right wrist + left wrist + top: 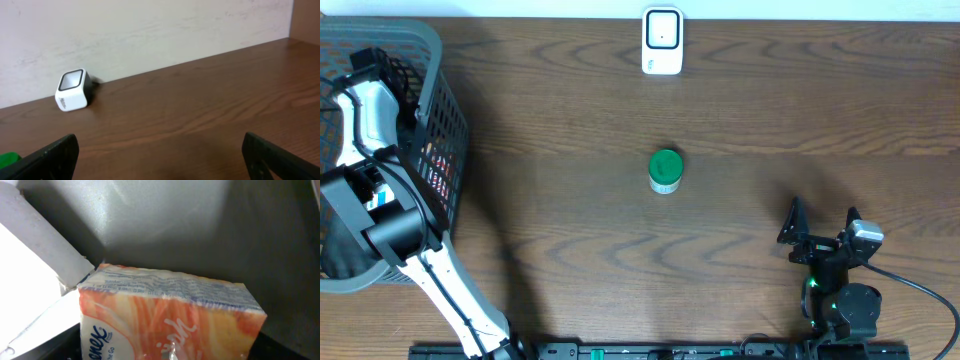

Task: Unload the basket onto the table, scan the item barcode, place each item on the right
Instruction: 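Return the left gripper to the basket and grasp the orange tissue pack, then move the tissue pack past the scanner and place it on the table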

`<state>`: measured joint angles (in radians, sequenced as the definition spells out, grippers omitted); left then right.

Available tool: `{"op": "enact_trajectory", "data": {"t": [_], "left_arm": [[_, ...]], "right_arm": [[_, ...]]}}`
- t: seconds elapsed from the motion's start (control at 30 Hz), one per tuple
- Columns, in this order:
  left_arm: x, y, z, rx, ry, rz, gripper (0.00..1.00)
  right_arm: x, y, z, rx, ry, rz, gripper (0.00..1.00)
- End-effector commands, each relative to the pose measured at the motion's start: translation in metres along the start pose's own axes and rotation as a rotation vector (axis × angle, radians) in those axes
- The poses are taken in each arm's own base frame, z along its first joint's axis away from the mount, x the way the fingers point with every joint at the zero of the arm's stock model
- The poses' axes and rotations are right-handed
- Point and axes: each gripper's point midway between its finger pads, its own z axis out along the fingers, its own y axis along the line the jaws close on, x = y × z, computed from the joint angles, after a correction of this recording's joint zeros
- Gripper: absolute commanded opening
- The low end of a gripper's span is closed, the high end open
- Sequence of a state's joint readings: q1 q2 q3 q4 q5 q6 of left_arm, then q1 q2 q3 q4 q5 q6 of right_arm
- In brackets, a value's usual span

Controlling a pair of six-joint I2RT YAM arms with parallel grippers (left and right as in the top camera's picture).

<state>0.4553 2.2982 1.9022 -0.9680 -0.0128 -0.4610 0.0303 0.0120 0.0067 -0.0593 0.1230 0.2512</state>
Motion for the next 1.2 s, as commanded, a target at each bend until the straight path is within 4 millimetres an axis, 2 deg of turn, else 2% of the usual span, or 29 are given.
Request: {"op": "enact_trajectory", "data": {"t": [0.0,0.1,0.23,0.3,0.43,0.5,0.57,0.67,0.77,0.87,0.97,1.03,1.07,1.1,1.17], "left_arm": [[0.003,0.018,0.009,-0.056,0.027,-0.02,0.79],[-0.002,0.023,-0.003,-0.05,0.015,-0.028,0.74],[-0.019,0.04,-0.048,-0.016,-0.061,-0.06,0.73],[-0.027,0.05,-0.077,0.008,-0.114,-0.088,0.73],[-0.034,0.064,-0.155,0.117,-0.242,-0.137,0.73],[-0.027,0.06,-0.201,0.244,-0.293,-0.139,0.73],[-0.01,0.047,-0.247,0.397,-0.322,-0.113,0.72],[0.032,0.018,-0.312,0.645,-0.324,-0.018,0.72],[0.096,-0.019,-0.372,0.877,-0.285,0.151,0.72],[0.157,-0.053,-0.403,0.986,-0.235,0.321,0.72],[0.229,-0.092,-0.414,1.037,-0.136,0.509,0.72],[0.269,-0.118,-0.41,1.031,-0.096,0.618,0.72],[0.288,-0.13,-0.405,1.014,-0.082,0.66,0.72],[0.324,-0.152,-0.388,0.963,-0.051,0.721,0.72],[0.363,-0.174,-0.365,0.901,-0.022,0.81,0.72]], "right_arm": [[-0.001,-0.003,0.0,0.01,-0.004,-0.012,0.99],[-0.001,-0.003,0.0,0.01,-0.004,-0.012,0.99],[-0.001,-0.003,0.0,0.01,-0.004,-0.012,0.99],[-0.001,-0.003,0.0,0.01,-0.004,-0.012,0.99],[-0.001,-0.003,0.0,0.01,-0.004,-0.012,0.99],[-0.001,-0.003,0.0,0.01,-0.004,-0.012,0.99],[-0.001,-0.003,0.0,0.01,-0.004,-0.012,0.99],[-0.001,-0.003,0.0,0.01,-0.004,-0.012,0.99],[-0.001,-0.003,0.0,0.01,-0.004,-0.012,0.99],[-0.001,-0.003,0.0,0.01,-0.004,-0.012,0.99],[-0.001,-0.003,0.0,0.01,-0.004,-0.012,0.99],[-0.001,-0.003,0.0,0.01,-0.004,-0.012,0.99],[-0.001,-0.003,0.0,0.01,-0.004,-0.012,0.99],[-0.001,-0.003,0.0,0.01,-0.004,-0.012,0.99],[-0.001,-0.003,0.0,0.01,-0.004,-0.012,0.99]]}}
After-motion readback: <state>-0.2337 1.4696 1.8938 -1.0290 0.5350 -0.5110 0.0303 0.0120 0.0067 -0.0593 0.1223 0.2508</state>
